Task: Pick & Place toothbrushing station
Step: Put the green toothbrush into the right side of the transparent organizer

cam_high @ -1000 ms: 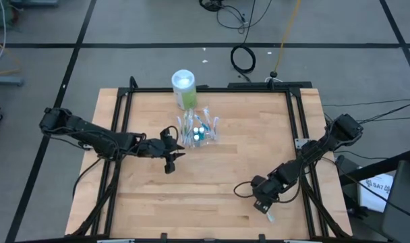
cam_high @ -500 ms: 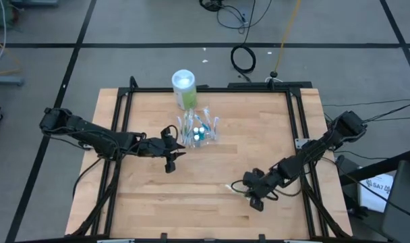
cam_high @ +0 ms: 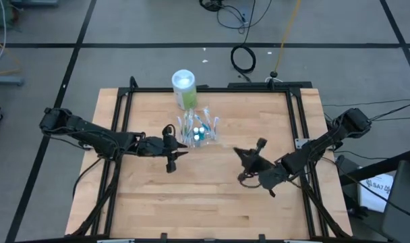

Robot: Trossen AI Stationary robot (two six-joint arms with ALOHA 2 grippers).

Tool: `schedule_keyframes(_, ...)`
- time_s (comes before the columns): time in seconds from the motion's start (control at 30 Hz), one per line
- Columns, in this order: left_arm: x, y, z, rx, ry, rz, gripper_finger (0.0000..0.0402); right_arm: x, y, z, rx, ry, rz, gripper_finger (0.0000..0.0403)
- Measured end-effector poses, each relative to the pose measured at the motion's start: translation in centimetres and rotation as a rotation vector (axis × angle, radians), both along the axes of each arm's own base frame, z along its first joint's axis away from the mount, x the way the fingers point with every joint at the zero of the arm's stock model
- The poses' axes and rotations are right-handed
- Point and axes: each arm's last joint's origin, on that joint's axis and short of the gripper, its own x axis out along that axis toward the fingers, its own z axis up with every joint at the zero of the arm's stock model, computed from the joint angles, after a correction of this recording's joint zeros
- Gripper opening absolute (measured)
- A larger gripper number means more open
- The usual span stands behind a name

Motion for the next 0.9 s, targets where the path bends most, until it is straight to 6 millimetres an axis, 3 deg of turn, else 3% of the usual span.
schedule_keyframes(0.17, 0.4, -0.1, 0.7, -0.013, -0.086, 0.001, 0.0113, 1.2, -0.3, 1.6, -0.08, -0.035, 0.08, 0.0001)
schedule_keyframes(0.3, 1.1, -0.2, 1.6, -0.011, -0.205, -0.005, 0.0113, 2.1, -0.7, 2.3, 0.023, -0.115, 0.25, 0.0001)
schedule_keyframes(0.43, 2.0, -0.3, 1.5, 0.02, -0.267, -0.021, 0.0113, 2.9, -2.2, 2.1, 0.168, -0.138, 0.303, 0.0)
schedule_keyframes(0.53, 2.4, -0.4, 0.9, 0.023, -0.254, -0.021, 0.0113, 3.0, -3.2, 1.0, 0.18, -0.034, 0.292, 0.0)
schedule_keyframes(0.7, 2.5, -0.4, 0.6, -0.069, -0.259, 0.016, 0.0113, 2.8, -3.9, 0.0, 0.046, 0.133, 0.289, 0.0)
schedule_keyframes(0.9, 2.7, 0.3, 0.8, -0.434, -0.319, 0.148, 0.0113, 2.9, -3.6, 0.1, -0.252, 0.283, 0.461, 0.0)
